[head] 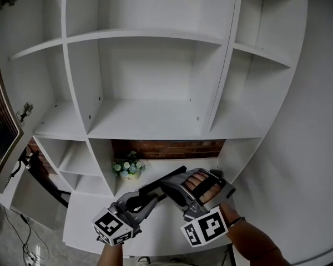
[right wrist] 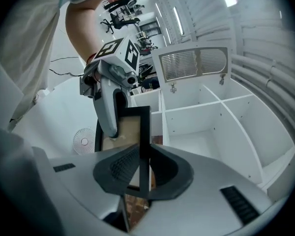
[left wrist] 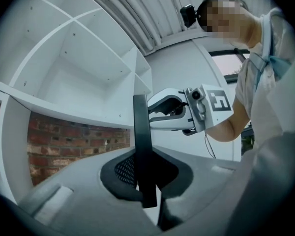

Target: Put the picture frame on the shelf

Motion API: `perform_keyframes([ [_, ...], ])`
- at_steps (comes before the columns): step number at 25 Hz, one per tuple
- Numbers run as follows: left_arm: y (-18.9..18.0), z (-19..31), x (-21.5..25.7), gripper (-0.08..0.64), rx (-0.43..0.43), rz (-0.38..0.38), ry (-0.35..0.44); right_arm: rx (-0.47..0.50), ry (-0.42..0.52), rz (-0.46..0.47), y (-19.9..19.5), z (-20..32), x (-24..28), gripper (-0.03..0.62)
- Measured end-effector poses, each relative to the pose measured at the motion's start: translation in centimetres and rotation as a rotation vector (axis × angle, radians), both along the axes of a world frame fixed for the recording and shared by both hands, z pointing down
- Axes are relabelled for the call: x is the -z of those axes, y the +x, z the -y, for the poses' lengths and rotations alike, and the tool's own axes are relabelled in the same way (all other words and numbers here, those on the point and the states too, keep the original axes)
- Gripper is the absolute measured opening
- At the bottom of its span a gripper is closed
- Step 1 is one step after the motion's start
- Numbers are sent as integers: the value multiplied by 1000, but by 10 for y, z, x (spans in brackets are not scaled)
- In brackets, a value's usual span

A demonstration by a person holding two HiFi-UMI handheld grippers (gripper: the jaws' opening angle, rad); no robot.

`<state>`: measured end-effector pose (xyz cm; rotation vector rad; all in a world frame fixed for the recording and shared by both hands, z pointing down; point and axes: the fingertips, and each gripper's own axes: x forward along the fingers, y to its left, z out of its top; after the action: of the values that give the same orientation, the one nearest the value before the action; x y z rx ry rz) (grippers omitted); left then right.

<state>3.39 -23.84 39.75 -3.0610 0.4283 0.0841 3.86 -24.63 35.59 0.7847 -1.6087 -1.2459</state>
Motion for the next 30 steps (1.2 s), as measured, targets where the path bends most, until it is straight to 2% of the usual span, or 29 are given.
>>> perform_keyframes([
  [7, -6, 13, 15, 18, -68, -47, 0, -55, -4, -28, -7, 12, 17, 75],
  [11, -7, 19, 18, 18, -70, -50, 24, -87, -20, -24, -8, 18, 18, 74],
  [14, -11, 24, 25, 27, -51, -82, 45, -99, -17, -19, -8, 21, 23, 74],
  [17, -16, 30, 29, 119, -31, -106, 59, -106, -7, -16, -8, 23, 32, 74],
  [24, -25, 37, 39, 126, 43, -143, 94, -109, 14, -45, -5, 29, 48, 74],
  [30, -41, 43, 53, 126, 140, -183, 137, -81, 0, -14, -11, 35, 56, 75],
])
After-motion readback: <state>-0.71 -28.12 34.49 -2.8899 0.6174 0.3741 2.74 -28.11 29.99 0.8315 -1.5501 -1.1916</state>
